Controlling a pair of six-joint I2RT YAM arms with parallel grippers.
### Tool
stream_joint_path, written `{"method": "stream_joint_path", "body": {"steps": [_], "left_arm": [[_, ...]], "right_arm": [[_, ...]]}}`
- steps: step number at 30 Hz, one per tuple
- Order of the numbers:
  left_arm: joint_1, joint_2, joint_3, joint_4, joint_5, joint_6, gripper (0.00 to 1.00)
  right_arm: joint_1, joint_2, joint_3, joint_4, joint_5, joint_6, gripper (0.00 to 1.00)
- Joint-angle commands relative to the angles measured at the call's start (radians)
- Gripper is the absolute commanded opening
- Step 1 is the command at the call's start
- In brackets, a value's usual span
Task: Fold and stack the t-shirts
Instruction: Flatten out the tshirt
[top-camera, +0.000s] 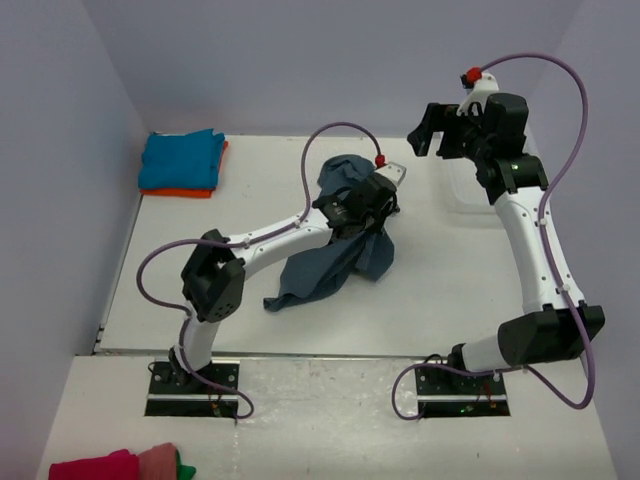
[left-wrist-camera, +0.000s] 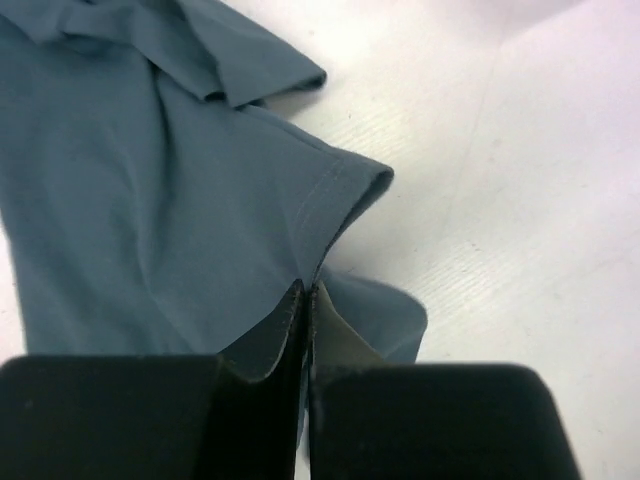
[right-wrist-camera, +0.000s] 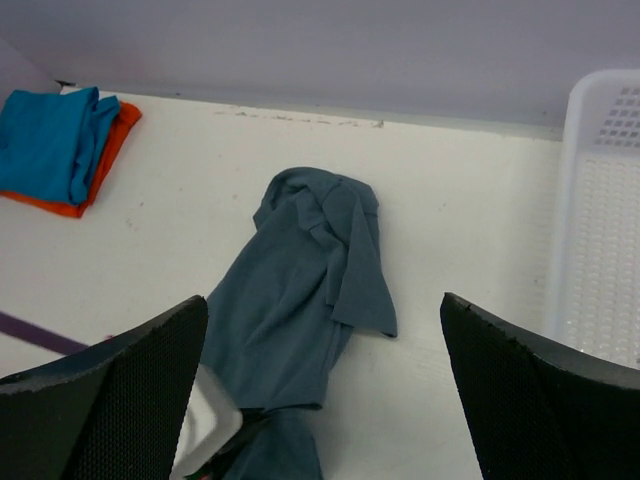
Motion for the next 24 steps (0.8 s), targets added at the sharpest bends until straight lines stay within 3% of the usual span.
{"method": "stream_joint_path", "body": {"steps": [1,8,12,17,19,23,24], "left_arm": [[-0.009,-0.128,-0.049,0.051,-0.026,-0.021,0.0],[-0.022,-0.31,-0.213,0.031,-0.08,-0.107,0.0],[-0.015,-0.422,-0.324,-0.071,-0.24,-0.187,0.0],[0.011,-0.435,-0.368,-0.228,-0.375,-0.271,0.0],[0.031,-0.449,-0.401,-0.239,-0.408,-0.296,0.04],[0.102,-0.456,-0.476,-0.185,-0.325,-0.291,0.1],[0.111,-0.45,-0.482,-0.168,-0.318,-0.291,0.2]], "right_arm": [[0.01,-0.01,-0.002,0.022,-0.039,0.011,0.99],[0.053,0.016,0.012,-0.012,-0.03,0.011,0.99],[0.092,0.068,0.018,-0.082,0.035,0.034,0.99],[0.124,0.062,-0.115,-0.059,0.063,0.109,0.99],[0.151,0.053,-0.161,-0.049,0.073,0.111,0.99],[0.184,0.036,-0.218,-0.052,0.089,0.123,0.99],[0.187,0.03,-0.236,-0.049,0.08,0.135,0.99]]}}
